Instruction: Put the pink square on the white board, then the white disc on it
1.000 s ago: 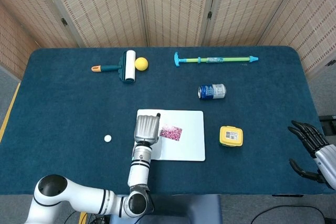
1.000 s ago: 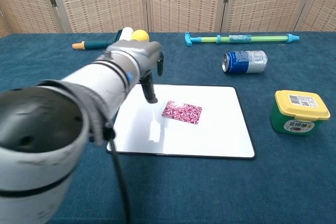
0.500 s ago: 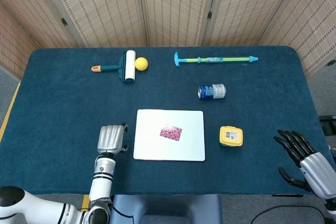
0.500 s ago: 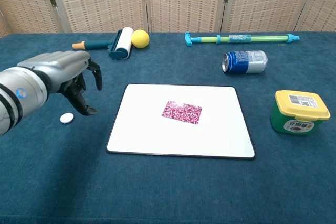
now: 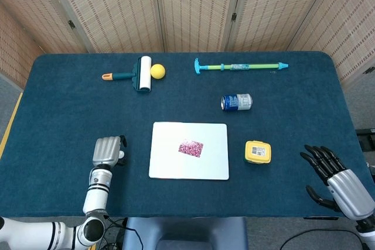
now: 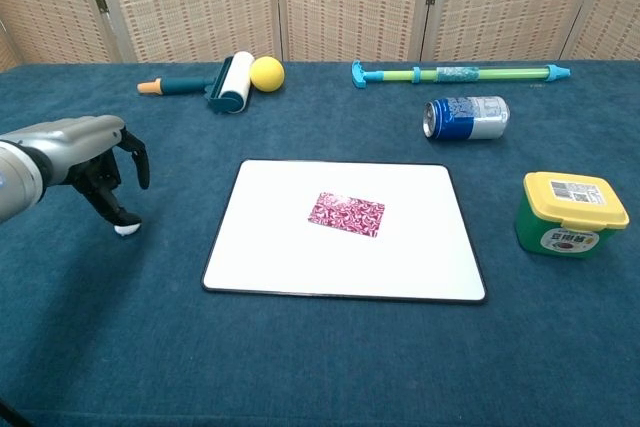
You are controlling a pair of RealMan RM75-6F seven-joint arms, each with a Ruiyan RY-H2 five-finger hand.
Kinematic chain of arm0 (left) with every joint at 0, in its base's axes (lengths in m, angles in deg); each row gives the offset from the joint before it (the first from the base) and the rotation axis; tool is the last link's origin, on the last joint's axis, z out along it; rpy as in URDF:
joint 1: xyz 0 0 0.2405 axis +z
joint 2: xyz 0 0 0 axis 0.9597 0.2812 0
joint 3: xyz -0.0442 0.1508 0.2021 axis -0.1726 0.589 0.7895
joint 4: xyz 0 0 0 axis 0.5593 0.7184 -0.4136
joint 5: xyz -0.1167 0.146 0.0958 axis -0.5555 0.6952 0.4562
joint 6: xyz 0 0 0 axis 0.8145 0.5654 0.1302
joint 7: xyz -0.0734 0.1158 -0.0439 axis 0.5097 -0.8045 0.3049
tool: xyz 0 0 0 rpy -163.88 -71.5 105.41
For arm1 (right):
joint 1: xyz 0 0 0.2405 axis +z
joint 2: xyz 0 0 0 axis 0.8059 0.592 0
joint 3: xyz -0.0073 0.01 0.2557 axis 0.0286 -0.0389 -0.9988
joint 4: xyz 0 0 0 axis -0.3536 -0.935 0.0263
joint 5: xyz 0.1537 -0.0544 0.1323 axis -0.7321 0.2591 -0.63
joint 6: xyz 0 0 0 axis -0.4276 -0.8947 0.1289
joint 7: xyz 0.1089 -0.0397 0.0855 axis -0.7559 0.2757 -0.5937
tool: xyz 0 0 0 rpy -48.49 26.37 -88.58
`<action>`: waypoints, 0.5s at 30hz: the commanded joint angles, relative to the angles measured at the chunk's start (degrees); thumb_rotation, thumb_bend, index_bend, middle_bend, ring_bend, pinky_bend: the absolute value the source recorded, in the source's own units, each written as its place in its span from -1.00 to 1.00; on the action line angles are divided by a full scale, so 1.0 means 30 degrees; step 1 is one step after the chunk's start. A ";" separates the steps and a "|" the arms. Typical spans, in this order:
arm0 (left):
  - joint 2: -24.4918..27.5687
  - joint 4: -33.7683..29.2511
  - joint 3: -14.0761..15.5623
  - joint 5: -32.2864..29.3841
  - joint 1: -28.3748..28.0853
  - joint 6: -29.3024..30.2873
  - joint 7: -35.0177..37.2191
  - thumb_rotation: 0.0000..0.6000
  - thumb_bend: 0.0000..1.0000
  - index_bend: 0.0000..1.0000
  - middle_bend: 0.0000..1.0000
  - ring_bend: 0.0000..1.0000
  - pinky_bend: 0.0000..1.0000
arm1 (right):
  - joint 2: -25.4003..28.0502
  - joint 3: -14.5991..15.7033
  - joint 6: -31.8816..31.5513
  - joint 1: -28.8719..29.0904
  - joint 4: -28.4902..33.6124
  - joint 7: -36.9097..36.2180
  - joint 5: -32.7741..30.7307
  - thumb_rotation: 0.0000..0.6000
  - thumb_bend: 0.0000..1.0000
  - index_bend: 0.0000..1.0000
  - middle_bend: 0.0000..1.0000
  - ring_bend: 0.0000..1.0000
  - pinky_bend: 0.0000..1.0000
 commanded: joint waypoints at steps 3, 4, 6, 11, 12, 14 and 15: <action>0.0373 0.0867 0.0075 -0.0068 0.0291 -0.1327 0.0898 1.00 -0.49 -0.09 1.00 1.00 1.00 | -0.0128 -0.0055 0.0452 0.0132 0.0302 0.0622 -0.0225 1.00 -0.34 -1.00 -1.00 -1.00 -1.00; 0.0427 0.1023 0.0084 -0.0143 0.0311 -0.1637 0.1030 1.00 -0.49 -0.11 1.00 1.00 1.00 | -0.0152 -0.0064 0.0511 0.0147 0.0347 0.0748 -0.0251 1.00 -0.34 -1.00 -1.00 -1.00 -1.00; 0.0462 0.1283 0.0101 -0.0151 0.0323 -0.1931 0.1176 1.00 -0.50 -0.11 1.00 1.00 1.00 | -0.0189 -0.0089 0.0591 0.0167 0.0412 0.0891 -0.0318 1.00 -0.34 -1.00 -1.00 -1.00 -1.00; 0.0542 0.1762 0.0154 -0.0075 0.0426 -0.2423 0.1587 1.00 -0.49 -0.10 1.00 1.00 1.00 | -0.0233 -0.0138 0.0847 0.0247 0.0529 0.1150 -0.0508 1.00 -0.34 -1.00 -1.00 -1.00 -1.00; 0.0555 0.1842 0.0158 -0.0063 0.0442 -0.2499 0.1657 1.00 -0.49 -0.09 1.00 1.00 1.00 | -0.0241 -0.0142 0.0891 0.0261 0.0545 0.1187 -0.0533 1.00 -0.34 -1.00 -1.00 -1.00 -1.00; 0.0578 0.2040 0.0163 -0.0016 0.0480 -0.2700 0.1848 1.00 -0.49 -0.09 1.00 1.00 1.00 | -0.0256 -0.0151 0.0972 0.0290 0.0576 0.1275 -0.0577 1.00 -0.34 -1.00 -1.00 -1.00 -1.00; 0.0581 0.2131 0.0167 -0.0001 0.0494 -0.2784 0.1924 1.00 -0.49 -0.08 1.00 1.00 1.00 | -0.0264 -0.0160 0.0996 0.0297 0.0590 0.1313 -0.0604 1.00 -0.34 -1.00 -1.00 -1.00 -1.00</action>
